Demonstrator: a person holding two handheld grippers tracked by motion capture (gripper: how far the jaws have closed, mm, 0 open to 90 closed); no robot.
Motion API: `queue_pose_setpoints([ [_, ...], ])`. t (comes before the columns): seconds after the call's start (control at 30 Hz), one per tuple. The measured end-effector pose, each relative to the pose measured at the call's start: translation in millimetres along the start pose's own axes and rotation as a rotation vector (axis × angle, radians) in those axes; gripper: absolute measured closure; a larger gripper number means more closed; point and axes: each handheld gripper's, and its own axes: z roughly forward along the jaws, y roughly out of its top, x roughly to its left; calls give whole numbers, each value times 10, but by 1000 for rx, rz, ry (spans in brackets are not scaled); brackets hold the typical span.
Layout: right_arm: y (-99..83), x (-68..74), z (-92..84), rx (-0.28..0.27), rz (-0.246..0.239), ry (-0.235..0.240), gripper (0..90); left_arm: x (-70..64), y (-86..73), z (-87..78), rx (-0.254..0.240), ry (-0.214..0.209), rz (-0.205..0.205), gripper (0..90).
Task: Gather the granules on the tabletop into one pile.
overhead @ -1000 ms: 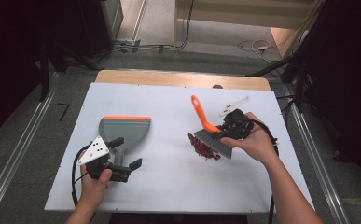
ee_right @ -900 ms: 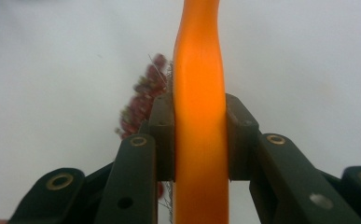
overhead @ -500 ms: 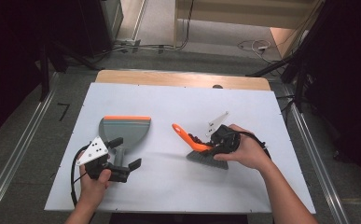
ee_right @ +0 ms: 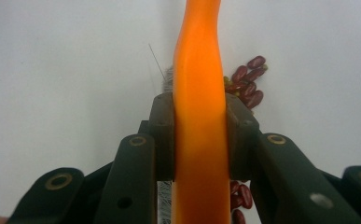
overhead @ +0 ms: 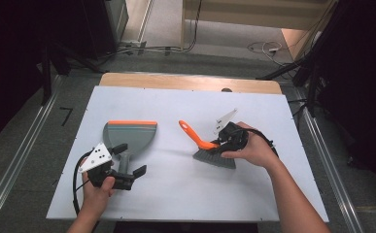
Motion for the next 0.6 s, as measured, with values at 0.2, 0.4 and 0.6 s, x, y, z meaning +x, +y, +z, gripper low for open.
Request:
queue_pose_setpoints([
  [0.2,43,-62,12,1,-12,-11,681,-8,-1,3,3,-2,3,0],
  [0.4,85,-126,36,-2,-44,-1,680,-9,-3,0,3,-1,3,0],
  [0.6,136,-160,46,4,-60,-17,681,-10,-8,-1,3,-1,6,0],
])
